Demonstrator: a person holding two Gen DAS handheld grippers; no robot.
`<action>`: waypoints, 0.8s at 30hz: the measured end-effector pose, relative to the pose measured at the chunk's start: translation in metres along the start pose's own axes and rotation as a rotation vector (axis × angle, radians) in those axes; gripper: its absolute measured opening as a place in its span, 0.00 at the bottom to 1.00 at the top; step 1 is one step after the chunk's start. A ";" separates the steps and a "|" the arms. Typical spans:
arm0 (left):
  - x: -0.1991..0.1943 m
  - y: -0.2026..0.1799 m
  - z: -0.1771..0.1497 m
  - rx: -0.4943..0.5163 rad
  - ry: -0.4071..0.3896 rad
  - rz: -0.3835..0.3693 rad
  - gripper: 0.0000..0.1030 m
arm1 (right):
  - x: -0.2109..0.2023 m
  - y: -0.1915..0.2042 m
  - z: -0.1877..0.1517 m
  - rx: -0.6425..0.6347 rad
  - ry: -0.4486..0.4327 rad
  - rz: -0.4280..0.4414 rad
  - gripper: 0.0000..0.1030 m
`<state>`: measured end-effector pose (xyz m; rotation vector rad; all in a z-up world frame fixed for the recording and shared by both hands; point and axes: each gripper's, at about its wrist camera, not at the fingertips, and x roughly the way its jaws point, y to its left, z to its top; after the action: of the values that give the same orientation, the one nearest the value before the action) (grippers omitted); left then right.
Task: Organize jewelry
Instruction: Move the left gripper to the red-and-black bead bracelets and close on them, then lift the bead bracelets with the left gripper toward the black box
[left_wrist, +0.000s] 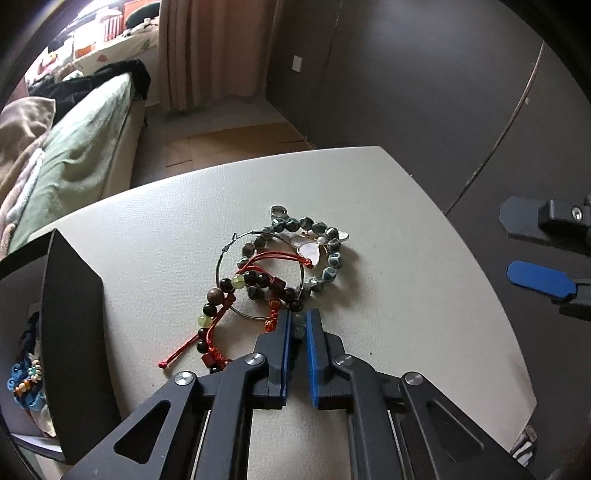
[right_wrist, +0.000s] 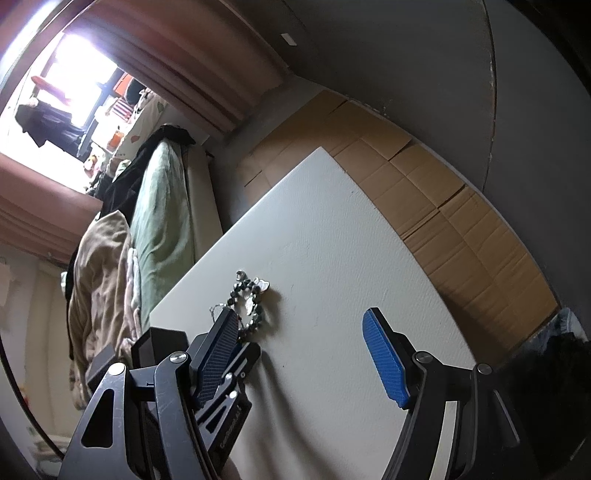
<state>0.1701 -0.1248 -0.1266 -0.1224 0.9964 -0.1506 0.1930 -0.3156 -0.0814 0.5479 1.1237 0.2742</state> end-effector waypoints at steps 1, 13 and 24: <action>-0.001 0.004 0.000 -0.017 0.001 -0.017 0.08 | 0.000 0.002 -0.001 -0.004 0.002 0.000 0.69; -0.059 0.038 0.001 -0.120 -0.064 -0.077 0.07 | 0.003 0.017 -0.020 -0.047 0.017 0.006 0.69; -0.103 0.067 0.004 -0.189 -0.133 -0.113 0.07 | 0.027 0.038 -0.037 -0.089 0.067 0.044 0.44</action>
<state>0.1234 -0.0399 -0.0514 -0.3575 0.8701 -0.1497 0.1730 -0.2610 -0.0939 0.4883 1.1590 0.3814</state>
